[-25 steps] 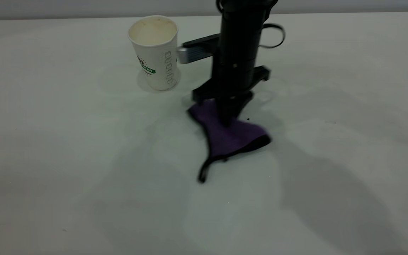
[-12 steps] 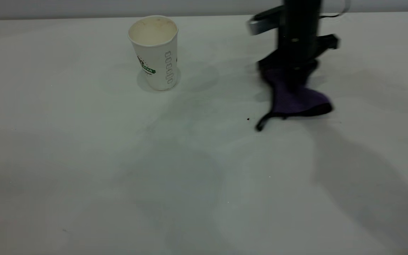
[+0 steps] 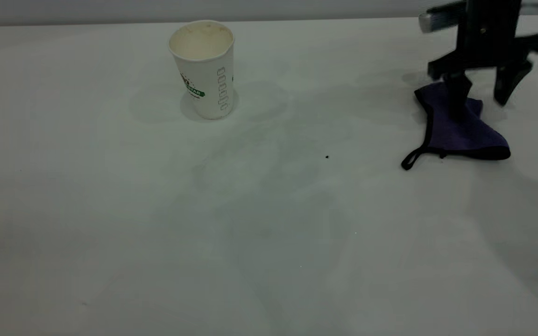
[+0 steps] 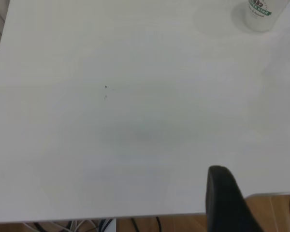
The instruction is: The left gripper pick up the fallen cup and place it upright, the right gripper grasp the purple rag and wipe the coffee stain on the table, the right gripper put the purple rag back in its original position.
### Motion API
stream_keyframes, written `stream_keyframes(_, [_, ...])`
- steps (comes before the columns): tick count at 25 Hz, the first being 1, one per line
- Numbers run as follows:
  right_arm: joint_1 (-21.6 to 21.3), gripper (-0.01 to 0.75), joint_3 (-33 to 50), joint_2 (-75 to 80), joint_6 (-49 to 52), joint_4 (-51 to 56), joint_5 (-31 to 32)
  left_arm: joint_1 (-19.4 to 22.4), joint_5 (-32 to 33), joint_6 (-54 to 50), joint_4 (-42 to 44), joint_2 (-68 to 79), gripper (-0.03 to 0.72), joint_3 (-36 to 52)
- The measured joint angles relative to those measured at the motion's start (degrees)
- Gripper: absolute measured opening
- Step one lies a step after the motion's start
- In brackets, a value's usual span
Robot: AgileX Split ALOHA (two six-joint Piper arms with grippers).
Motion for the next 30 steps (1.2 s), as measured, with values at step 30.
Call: stream_keyframes(30, [2.99,0.719,48.71,-74.87,-5.11,10.72,12.85,0.0,0.0,0.0,0.0,0.0,0.391,0.0])
